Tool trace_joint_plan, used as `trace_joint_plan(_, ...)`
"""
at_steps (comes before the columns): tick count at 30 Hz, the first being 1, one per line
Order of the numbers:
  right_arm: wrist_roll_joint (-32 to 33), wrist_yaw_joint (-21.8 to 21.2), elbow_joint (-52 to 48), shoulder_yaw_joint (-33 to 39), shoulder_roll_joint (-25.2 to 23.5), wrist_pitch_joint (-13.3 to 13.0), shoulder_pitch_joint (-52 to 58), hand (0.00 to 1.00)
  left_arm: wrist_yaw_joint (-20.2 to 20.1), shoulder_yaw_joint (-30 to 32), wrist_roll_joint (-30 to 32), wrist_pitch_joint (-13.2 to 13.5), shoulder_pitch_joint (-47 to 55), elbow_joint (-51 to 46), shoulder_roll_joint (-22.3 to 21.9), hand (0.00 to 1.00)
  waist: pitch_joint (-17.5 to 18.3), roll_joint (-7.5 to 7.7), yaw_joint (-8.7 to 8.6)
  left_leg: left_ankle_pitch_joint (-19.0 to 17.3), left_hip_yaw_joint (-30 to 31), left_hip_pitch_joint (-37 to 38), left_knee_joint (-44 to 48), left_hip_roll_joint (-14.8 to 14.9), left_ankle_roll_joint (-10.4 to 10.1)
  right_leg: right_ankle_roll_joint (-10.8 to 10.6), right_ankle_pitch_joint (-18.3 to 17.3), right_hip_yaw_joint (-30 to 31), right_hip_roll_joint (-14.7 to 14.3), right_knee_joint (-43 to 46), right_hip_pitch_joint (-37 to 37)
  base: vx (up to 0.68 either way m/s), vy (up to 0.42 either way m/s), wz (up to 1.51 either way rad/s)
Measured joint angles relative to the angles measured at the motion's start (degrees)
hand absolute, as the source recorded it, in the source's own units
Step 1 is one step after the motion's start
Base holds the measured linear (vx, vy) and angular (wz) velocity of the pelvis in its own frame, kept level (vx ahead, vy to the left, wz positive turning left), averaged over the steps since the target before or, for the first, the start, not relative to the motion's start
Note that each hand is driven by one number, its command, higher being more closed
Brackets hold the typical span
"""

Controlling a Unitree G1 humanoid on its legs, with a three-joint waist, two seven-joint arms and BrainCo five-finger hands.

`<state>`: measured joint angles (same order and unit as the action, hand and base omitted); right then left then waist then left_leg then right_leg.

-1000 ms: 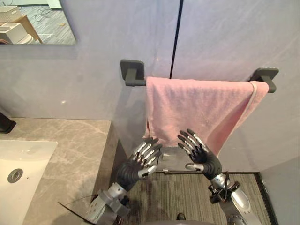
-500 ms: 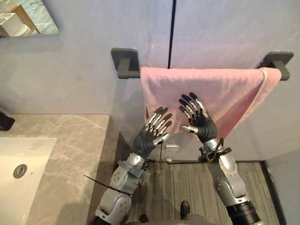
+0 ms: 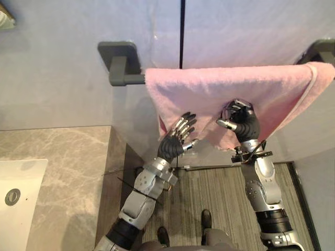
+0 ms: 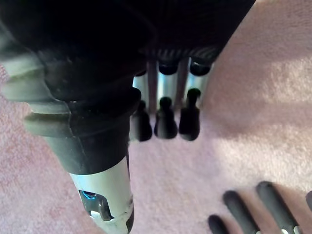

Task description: Organize washtable

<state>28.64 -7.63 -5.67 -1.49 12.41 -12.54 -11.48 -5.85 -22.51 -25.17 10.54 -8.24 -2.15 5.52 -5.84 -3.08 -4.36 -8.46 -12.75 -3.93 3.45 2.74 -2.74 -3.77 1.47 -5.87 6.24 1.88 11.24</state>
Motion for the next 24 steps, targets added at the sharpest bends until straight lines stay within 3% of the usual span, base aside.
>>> trace_joint_plan(6, -0.04, -0.04, 0.00, 0.56, 0.53, -0.35, -0.71, 0.00, 7.43, 3.44, 20.42, 0.28, -4.35, 4.47, -1.37, 0.00, -0.61, -0.23, -1.19, 0.00, -0.03, -0.53, 0.79, -0.15, -0.01, 0.18, 0.17, 0.13, 0.37, 0.00, 0.14, 0.04, -0.022, 0.00)
trace_joint_plan(10, -0.01, 0.03, 0.00, 1.72, 0.43, -0.35, -1.59, 0.00, 10.01, 4.41, 27.24, 0.28, -4.54, 4.98, -4.06, 0.00, -1.49, -0.36, -1.20, 0.01, -0.01, -0.55, 1.02, -0.54, -0.01, 0.04, 0.28, 0.54, 0.77, 0.00, 0.14, 0.01, -0.005, 0.00)
trace_joint_plan(24, 0.00, 0.50, 0.01, 4.31, -3.85, -0.34, -1.65, 0.00, 11.31, 9.64, 28.79, -0.06, -5.94, 5.00, -5.87, 0.00, -2.44, -0.29, -1.27, 0.85, 0.65, -0.39, -1.39, -0.92, 1.12, -0.70, 2.15, 0.79, 0.77, -1.32, 0.53, 0.00, -0.004, 0.01)
